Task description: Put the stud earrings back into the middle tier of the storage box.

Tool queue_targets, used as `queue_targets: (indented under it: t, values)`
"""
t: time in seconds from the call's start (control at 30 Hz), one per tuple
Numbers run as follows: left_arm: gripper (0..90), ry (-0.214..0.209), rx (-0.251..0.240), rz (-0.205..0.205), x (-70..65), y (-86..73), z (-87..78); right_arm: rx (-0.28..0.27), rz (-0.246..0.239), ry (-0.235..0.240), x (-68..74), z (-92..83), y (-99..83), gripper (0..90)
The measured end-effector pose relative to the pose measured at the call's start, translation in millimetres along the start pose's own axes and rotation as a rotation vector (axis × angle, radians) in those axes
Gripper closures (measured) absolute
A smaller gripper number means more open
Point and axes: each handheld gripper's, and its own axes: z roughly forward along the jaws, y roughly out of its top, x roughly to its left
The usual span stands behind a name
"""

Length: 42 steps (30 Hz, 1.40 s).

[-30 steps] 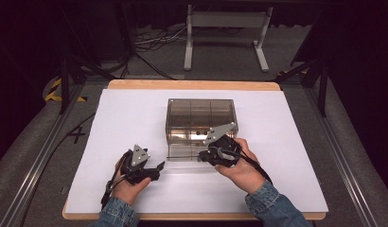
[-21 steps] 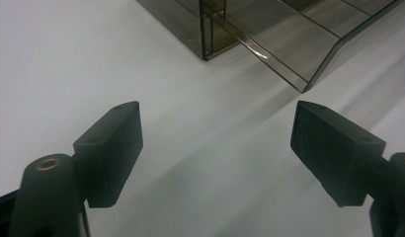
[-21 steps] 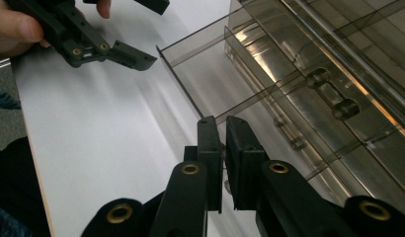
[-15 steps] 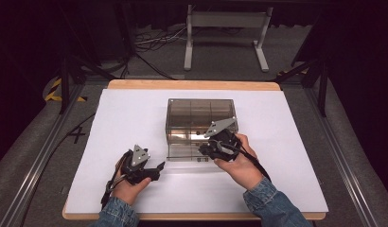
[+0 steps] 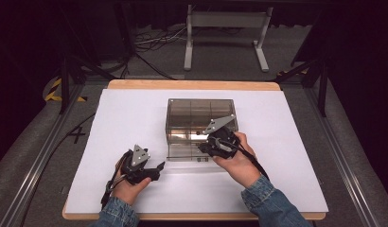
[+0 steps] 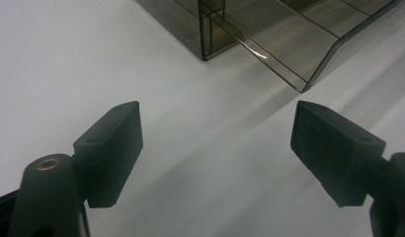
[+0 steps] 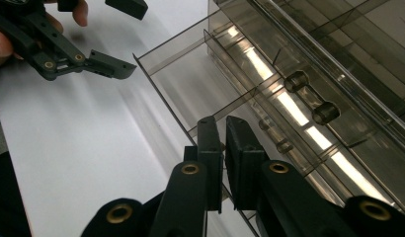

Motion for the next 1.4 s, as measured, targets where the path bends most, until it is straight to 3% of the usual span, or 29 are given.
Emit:
queue_targets:
  t: [1.4]
  values:
    - [20.7,-0.005,0.003,0.005,-0.2,0.1,0.1,0.170,0.053,-0.016,-19.1,38.2,-5.3,84.9]
